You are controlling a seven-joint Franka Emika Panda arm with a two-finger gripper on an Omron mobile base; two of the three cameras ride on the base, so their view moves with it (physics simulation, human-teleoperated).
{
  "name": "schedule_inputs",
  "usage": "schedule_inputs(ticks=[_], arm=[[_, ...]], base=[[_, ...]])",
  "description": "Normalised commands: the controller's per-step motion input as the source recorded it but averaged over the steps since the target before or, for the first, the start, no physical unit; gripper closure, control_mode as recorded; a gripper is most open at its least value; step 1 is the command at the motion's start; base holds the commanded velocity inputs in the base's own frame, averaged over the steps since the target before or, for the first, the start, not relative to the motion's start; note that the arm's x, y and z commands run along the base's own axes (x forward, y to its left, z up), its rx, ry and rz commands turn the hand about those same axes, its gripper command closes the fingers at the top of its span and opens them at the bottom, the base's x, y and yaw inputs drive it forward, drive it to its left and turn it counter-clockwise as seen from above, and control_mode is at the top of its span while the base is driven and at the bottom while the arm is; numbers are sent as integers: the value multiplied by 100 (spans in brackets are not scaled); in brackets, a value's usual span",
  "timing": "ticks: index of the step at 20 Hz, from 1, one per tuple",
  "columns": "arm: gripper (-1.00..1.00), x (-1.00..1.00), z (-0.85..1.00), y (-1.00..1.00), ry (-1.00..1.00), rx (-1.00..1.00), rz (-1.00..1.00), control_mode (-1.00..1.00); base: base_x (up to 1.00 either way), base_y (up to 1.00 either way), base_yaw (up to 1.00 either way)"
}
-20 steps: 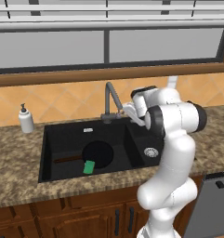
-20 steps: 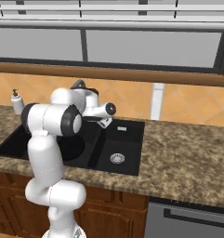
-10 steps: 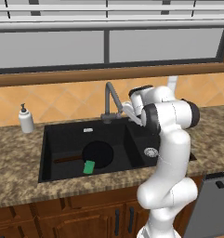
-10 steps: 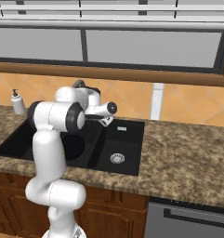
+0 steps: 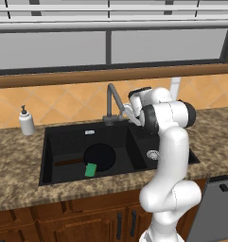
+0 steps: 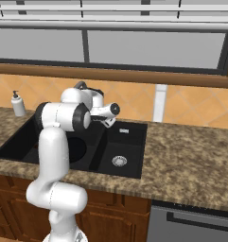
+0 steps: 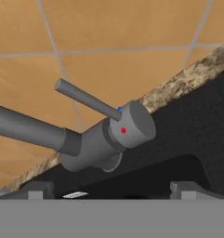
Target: Pick the pan and sponge and place them into the sink. Then turn on the water.
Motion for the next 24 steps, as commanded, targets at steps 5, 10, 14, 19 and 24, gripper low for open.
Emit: schedule_inputs(ticks=[5,10,14,19,24], arm=[[-100,22,-16,13,0,0,1,-100],[-100,29,-9,4,0,0,1,-100],[-100,32,-8,0,0,1,0,-100],[-100,26,-13,0,0,0,0,-100],[-100,24,-11,0,0,0,0,-100]], base=[[0,0,0],[0,0,0],[0,0,0],[0,0,0],[0,0,0]])
